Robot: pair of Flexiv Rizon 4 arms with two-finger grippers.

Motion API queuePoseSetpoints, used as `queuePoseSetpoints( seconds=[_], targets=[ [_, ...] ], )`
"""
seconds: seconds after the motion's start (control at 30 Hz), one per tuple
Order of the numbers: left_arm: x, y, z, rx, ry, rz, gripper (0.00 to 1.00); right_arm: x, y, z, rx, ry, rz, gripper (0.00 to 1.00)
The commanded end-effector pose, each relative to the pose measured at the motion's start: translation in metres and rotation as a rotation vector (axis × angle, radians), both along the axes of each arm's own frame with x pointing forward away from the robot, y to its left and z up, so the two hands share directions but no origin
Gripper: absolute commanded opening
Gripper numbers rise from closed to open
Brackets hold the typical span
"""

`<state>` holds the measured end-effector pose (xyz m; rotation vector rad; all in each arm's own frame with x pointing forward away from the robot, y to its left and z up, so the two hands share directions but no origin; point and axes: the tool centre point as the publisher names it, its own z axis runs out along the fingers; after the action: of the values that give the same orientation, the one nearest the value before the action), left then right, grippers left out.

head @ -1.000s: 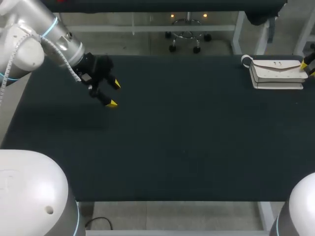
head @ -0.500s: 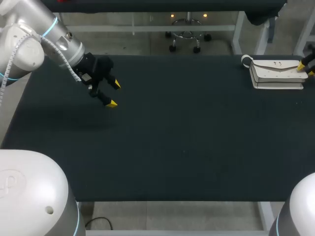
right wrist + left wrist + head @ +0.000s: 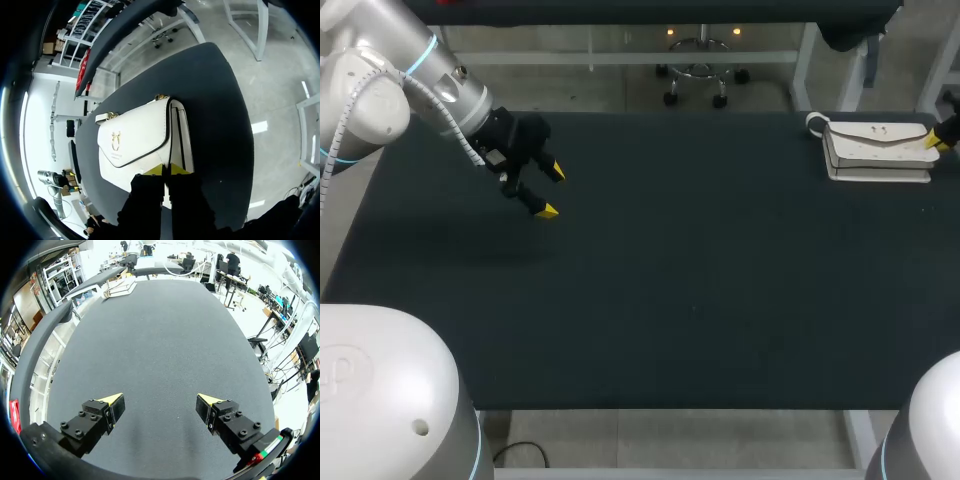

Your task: Pick up the bag, open it, inspect its contents, close it, and place it on the opposite side

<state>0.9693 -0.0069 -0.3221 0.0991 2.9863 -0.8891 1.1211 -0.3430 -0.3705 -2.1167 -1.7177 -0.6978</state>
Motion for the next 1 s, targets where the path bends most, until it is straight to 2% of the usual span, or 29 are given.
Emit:
queuePoseSetpoints(
  seconds=[0.03,1.0],
  targets=[
    [0.0,0.0,-0.001,-0.003,-0.003,0.001,1.0,0.002,0.0,0.0,0.087,0.334,0.254,0.0],
    [0.0,0.0,-0.001,-0.003,-0.003,0.001,1.0,-0.029,0.063,0.014,0.109,0.304,0.429,0.0]
  ],
)
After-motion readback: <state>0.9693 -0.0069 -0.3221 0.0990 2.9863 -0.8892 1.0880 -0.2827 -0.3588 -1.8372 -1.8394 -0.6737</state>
